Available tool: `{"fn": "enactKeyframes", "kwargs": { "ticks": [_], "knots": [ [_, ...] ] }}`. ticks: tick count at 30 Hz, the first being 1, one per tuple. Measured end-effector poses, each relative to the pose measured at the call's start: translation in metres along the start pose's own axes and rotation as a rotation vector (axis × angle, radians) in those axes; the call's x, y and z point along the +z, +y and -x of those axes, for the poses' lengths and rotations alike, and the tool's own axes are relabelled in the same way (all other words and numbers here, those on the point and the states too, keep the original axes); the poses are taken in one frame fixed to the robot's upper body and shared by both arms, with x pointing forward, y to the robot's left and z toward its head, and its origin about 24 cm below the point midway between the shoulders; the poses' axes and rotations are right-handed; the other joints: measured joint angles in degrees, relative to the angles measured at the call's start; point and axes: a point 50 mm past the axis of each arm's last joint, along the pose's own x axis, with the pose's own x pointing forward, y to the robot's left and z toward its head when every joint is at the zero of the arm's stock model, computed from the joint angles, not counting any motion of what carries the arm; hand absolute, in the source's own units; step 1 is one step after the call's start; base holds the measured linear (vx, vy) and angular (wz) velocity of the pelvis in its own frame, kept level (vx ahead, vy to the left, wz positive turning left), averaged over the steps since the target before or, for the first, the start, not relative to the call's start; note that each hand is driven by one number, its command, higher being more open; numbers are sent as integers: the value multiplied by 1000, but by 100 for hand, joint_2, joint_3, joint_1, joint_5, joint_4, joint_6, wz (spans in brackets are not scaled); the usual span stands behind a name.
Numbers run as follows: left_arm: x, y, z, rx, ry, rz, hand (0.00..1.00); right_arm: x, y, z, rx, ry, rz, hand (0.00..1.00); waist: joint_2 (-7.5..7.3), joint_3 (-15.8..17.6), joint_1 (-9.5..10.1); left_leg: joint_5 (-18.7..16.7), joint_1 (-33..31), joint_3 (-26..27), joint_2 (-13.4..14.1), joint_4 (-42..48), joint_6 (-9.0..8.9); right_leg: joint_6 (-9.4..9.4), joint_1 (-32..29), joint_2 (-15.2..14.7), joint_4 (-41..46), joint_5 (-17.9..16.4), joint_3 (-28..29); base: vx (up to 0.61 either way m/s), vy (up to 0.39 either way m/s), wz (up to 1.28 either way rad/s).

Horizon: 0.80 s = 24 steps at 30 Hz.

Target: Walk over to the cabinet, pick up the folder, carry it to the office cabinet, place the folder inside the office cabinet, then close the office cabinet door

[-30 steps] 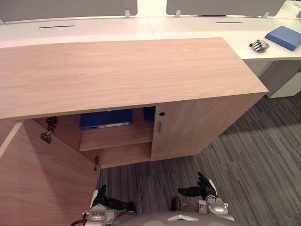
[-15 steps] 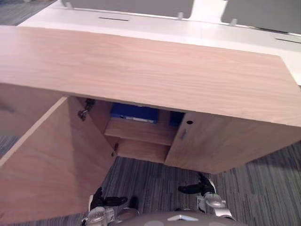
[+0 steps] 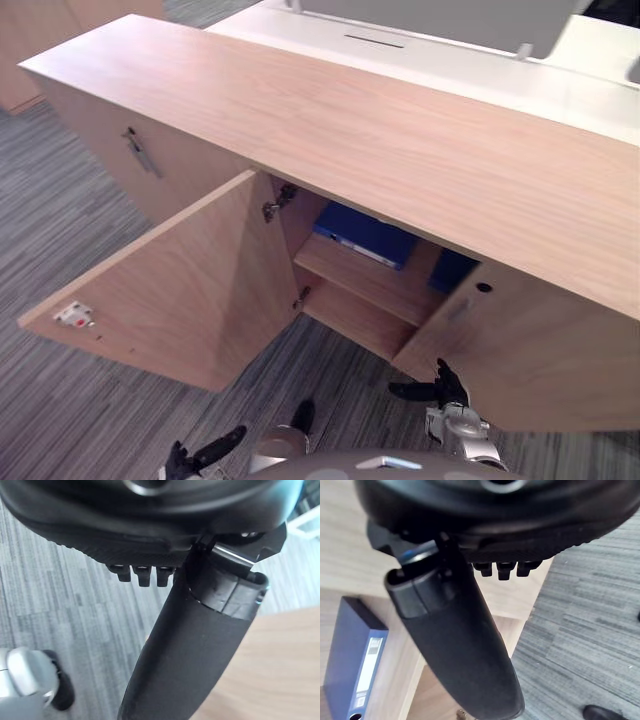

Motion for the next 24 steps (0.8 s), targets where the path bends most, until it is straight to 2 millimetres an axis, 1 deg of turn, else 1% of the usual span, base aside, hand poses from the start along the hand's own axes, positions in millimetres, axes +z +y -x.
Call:
{"fn": "enactKeyframes", "kwargs": {
  "ticks": [1,2,3,4,5,7,9,10,12,15,17,20,22,24],
  "knots": [
    [4,1,0,8,-15,14,100,2,0,0,-1,-9,-8,100,-2,0,4,0,7,-1,-32,0,0,0,38,-18,-9,0,-6,104,29,47],
    [13,2,-1,19,-50,42,100,7,1,-1,-3,-25,-21,100,-10,5,11,0,21,-3,-86,-1,0,-1,110,-53,-35,-1,-7,74,31,41],
    [26,4,-1,27,-99,69,100,5,1,0,-17,-17,-32,100,-28,16,28,0,62,-7,-129,-1,0,0,165,-83,-59,-1,-8,70,32,34],
    [30,5,-1,32,-119,77,100,3,1,1,-17,-14,-32,100,-32,19,34,0,65,-11,-145,-2,1,0,178,-91,-71,-1,-10,54,22,16],
    [40,6,0,38,-160,89,100,4,1,1,-16,-15,-31,100,-37,24,43,3,62,-14,-174,-2,5,3,179,-92,-82,1,-10,30,11,5],
    [53,4,3,25,-216,102,100,4,2,1,-13,-18,-30,100,-37,24,49,9,63,-20,-198,-5,14,13,184,-108,-87,8,-10,-4,4,2],
    [77,-2,9,-12,-320,126,100,8,3,1,-8,-38,-30,100,-29,27,54,53,89,-47,-215,-72,78,15,191,-119,-86,9,-9,-37,8,5],
    [82,-3,11,-20,-347,133,100,10,3,1,-7,-43,-31,100,-25,28,53,70,108,-52,-212,-108,102,16,191,-118,-86,10,-7,-38,0,4],
    [102,-8,19,-56,-444,144,100,13,2,1,-9,-58,-33,100,-6,42,52,106,145,-55,-212,-170,158,16,196,-115,-87,12,13,-43,4,1],
    [119,-14,28,-104,-525,147,100,12,1,2,-9,-61,-34,100,23,57,43,85,145,-35,-225,-196,206,9,195,-114,-133,10,47,-42,11,-2],
    [126,-20,33,-127,-565,123,100,10,0,3,-5,-56,-33,100,30,61,29,76,147,8,-216,-199,215,-4,190,-100,-179,21,110,-22,3,-7],
    [138,-26,35,-131,-619,58,100,9,2,3,10,-54,-26,100,28,61,28,71,151,108,-179,-201,215,-9,178,-60,-243,60,218,5,-12,-17],
    [146,-25,33,-109,-641,55,100,8,1,2,6,-45,-23,100,12,50,19,61,165,175,-163,-202,200,12,184,-17,-337,139,307,23,-21,-21],
    [149,-23,31,-88,-645,52,100,4,-2,1,-2,-23,-14,100,-9,40,17,52,162,199,-130,-200,187,-18,188,18,-413,174,364,26,-32,-11]
  ]
}}
